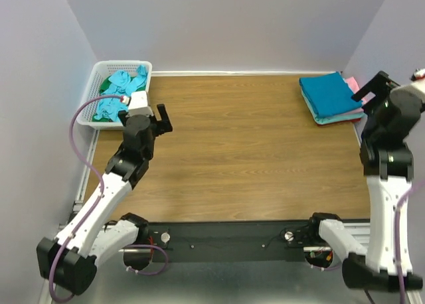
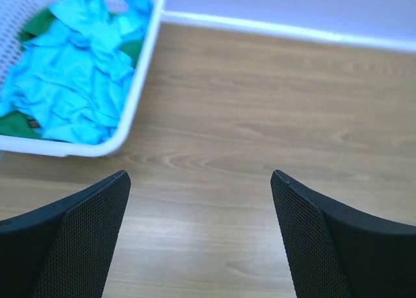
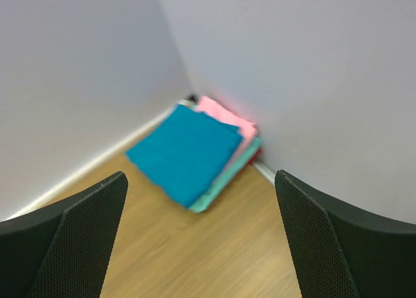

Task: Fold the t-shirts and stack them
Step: Reset both grippers

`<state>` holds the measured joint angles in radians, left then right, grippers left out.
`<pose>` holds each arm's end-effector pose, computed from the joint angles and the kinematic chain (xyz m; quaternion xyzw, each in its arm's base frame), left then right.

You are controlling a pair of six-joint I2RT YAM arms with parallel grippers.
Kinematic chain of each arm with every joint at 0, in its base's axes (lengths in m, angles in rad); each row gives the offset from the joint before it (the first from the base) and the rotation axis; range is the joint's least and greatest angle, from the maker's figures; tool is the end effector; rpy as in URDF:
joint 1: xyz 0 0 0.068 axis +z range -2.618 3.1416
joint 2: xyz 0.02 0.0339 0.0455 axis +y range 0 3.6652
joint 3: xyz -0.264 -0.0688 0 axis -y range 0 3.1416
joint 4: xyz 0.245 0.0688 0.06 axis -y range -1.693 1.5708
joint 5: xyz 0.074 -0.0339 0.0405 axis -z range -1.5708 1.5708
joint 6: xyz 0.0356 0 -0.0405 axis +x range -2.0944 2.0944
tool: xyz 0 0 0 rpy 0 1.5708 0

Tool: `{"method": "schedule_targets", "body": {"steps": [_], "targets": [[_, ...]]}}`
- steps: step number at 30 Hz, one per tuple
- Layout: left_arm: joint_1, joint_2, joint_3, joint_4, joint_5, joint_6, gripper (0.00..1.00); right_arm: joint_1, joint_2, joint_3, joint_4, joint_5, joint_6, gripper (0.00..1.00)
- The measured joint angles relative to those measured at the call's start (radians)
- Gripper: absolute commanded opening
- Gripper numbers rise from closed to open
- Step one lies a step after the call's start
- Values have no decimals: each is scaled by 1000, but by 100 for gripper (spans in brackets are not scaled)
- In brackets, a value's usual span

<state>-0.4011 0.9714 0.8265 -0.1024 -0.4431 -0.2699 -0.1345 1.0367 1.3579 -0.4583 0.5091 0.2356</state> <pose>0.2132 -0.0738 0.3295 -0.0843 0.7768 -0.0337 0.6231 0.1991 -0.0444 0.4606 0.2969 0.6867 -0.1575 0.6446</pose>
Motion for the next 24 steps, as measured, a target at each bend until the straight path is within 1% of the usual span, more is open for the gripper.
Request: {"method": "schedule_targets", "body": {"steps": [4, 6, 10, 15, 17, 20, 21, 24], "targets": [[0, -156, -87, 66, -61, -4, 96, 89, -247, -119, 26, -43, 12, 100], [0, -245, -142, 95, -86, -4, 96, 114, -348, -215, 23, -50, 24, 100], [0, -387, -230, 133, -115, -3, 97, 137, -565, -420, 6, -50, 45, 100], [0, -516, -287, 144, -132, -24, 97, 149, -793, -585, -14, -70, 61, 100], [0, -583, -325, 145, -130, -35, 97, 149, -831, -613, -13, -80, 64, 100], [-2, -683, -381, 158, -125, -37, 97, 153, -848, -641, -14, -100, 72, 100], [-2, -731, -413, 177, -124, -33, 97, 155, -850, -652, -14, -112, 78, 100], [-2, -800, -472, 230, -122, -23, 97, 156, -850, -674, -14, -132, 86, 100]]}}
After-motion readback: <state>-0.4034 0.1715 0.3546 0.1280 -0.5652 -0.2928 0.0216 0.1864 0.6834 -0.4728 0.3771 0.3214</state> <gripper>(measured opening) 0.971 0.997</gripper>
